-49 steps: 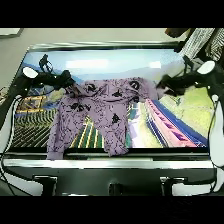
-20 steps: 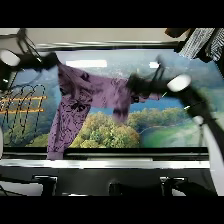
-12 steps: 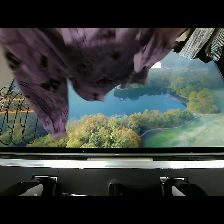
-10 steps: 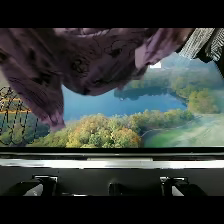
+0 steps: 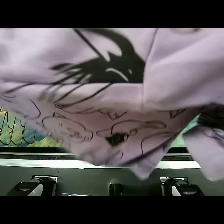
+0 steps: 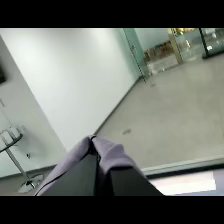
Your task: Fold the clothes and pants, and hang the long-sleeved shirts on hangers.
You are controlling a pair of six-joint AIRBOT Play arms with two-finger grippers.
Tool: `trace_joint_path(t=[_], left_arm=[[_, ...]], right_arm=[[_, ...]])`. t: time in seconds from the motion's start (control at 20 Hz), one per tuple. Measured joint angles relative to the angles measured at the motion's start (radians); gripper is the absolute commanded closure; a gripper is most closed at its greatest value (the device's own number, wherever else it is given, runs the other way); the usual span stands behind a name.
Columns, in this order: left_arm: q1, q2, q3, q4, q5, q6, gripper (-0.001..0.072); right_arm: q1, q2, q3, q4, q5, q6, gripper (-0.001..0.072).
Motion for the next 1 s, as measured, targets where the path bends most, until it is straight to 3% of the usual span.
trace_joint_path(t=[0.2, 0.35, 0.5, 0.65, 0.7, 0.75, 0.8, 0.85, 0.95, 1.0], left_arm=[[-0.013, -0.181, -0.036, -0.064, -0.024, 0.012, 0.0682], [-0.064, -0.410, -0.045, -0.104, -0.018, 0.035, 0.0682], [-0.131, -0.659, -0.048, -0.122, 0.009, 0.042, 0.0682], [-0.188, -0.871, -0.050, -0.138, 0.035, 0.016, 0.0678], [-0.201, -0.931, -0.050, -0.147, 0.042, 0.000, 0.0646], [-0.211, -0.980, -0.050, -0.159, 0.042, -0.018, 0.0463], [-0.217, -1.023, -0.050, -0.177, 0.039, -0.040, 0.0139], [-0.221, -1.053, -0.050, -0.193, 0.031, -0.061, -0.0013], [-0.217, -1.089, -0.047, -0.221, 0.003, -0.090, -0.0013], [-0.204, -1.093, -0.042, -0.230, -0.020, -0.100, -0.0013]], right_arm=[[0.000, -0.113, -0.086, -0.113, 0.201, 0.102, 0.0668], [0.000, -0.222, -0.231, -0.227, 0.268, 0.135, 0.0667], [0.000, -0.337, -0.417, -0.332, 0.213, 0.179, 0.0667], [0.000, -0.474, -0.583, -0.389, 0.071, 0.261, 0.0666], [0.000, -0.521, -0.616, -0.395, 0.019, 0.288, 0.0666], [0.000, -0.572, -0.642, -0.395, -0.037, 0.316, 0.0665], [0.000, -0.621, -0.660, -0.385, -0.085, 0.338, 0.0656], [0.000, -0.661, -0.673, -0.365, -0.120, 0.354, 0.0591], [-0.001, -0.712, -0.686, -0.327, -0.169, 0.369, 0.0351], [-0.002, -0.723, -0.687, -0.314, -0.176, 0.366, 0.0281]])
